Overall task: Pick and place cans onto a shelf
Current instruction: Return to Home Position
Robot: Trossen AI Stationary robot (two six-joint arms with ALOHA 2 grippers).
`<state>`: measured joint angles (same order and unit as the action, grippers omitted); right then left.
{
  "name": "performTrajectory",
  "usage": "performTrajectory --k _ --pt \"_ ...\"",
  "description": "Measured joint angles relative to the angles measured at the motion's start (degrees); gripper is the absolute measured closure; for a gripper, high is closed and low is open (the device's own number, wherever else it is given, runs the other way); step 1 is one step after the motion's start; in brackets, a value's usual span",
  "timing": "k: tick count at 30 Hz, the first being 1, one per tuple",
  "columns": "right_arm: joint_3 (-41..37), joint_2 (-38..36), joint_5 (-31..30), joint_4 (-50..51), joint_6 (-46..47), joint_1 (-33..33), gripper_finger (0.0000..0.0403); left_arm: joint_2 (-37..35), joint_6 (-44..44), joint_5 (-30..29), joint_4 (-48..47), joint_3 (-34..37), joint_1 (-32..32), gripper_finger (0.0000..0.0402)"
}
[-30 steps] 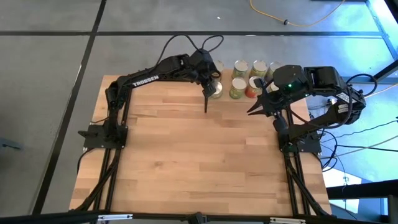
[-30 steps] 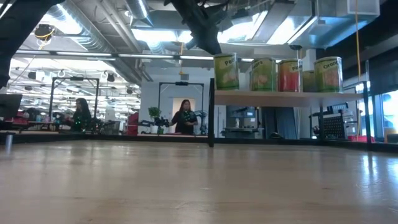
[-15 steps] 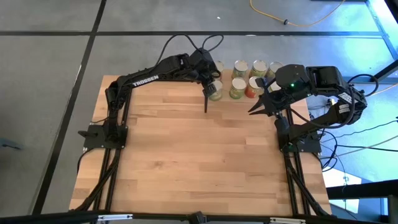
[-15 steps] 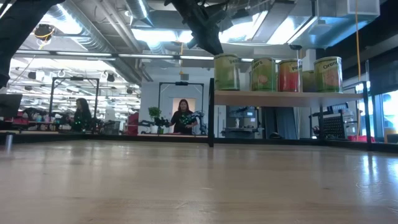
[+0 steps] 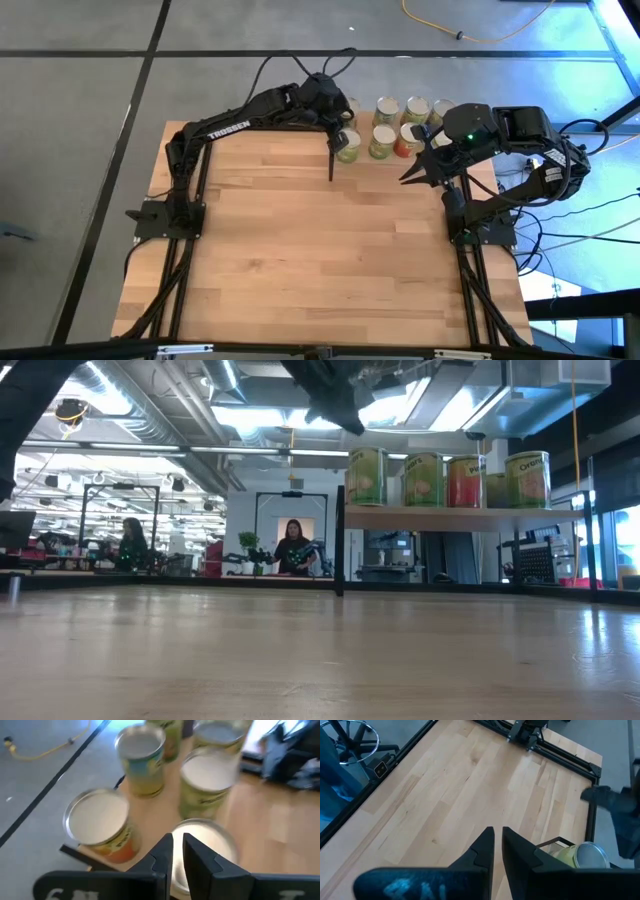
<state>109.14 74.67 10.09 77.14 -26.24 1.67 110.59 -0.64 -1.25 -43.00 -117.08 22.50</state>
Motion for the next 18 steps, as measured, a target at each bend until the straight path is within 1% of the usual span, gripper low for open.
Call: performTrajectory --k 2,7,10,18 --pt "0.0 0.0 0.0 0.0 0.0 0.0 0.0364 -1.3 0.0 1.1 0.0 0.0 -0.6 0.0373" --pt "0.0 -0.1 0.0 0.0 0.0 0.0 0.0364 -4.3 -0.1 1.5 -0.3 -0.1 -3.1 0.0399" --pt "0.0 -0.7 0.0 0.0 0.0 0.0 0.0364 -6.8 -1.4 2.7 -0.6 -0.1 -4.5 0.04" --pt "0.1 -3.0 0.0 0.1 -1.3 0.0 0.0363 -13.0 -3.0 2.9 -3.0 -0.1 -8.6 0.0401"
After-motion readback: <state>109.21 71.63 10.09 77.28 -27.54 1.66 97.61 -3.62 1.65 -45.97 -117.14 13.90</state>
